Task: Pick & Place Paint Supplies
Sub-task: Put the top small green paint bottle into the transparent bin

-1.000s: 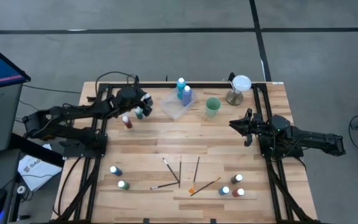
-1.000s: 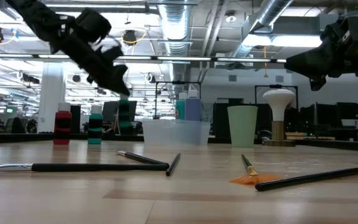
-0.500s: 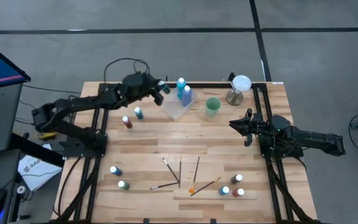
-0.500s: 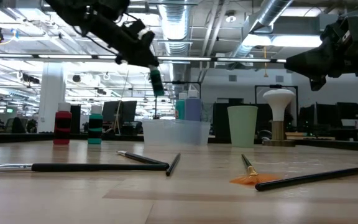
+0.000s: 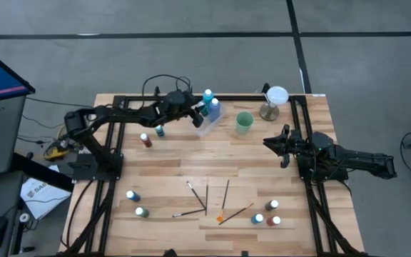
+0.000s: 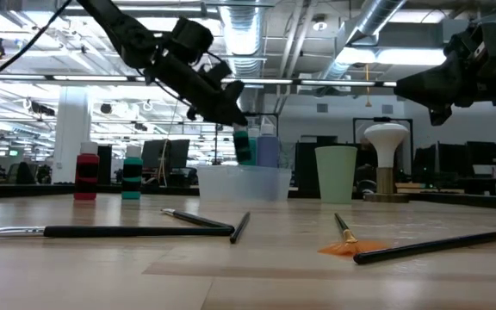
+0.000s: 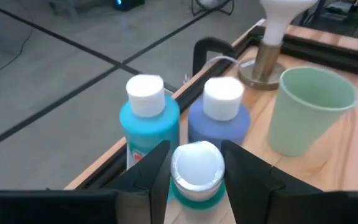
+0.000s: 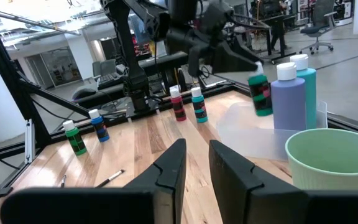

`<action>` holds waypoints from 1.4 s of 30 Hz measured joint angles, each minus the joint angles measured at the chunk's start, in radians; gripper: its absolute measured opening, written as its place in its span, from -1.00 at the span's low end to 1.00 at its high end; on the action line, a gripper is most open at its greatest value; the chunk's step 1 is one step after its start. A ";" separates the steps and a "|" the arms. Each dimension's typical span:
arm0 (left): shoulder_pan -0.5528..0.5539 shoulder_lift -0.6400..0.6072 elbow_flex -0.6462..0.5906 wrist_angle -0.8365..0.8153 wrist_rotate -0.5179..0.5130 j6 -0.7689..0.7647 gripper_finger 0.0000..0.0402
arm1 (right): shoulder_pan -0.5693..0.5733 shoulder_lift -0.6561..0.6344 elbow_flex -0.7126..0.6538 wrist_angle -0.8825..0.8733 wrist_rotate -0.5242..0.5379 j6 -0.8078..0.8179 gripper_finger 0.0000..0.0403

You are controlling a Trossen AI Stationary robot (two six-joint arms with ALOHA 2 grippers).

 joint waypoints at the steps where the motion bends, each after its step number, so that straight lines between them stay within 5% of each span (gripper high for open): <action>1: 0.003 0.010 0.000 0.000 0.000 0.000 -0.38 | 0.000 0.000 0.000 0.000 0.000 0.000 -0.67; 42: 0.041 0.143 -0.001 0.051 -0.026 0.098 -0.37 | 0.000 0.000 0.000 0.000 0.000 0.000 -0.68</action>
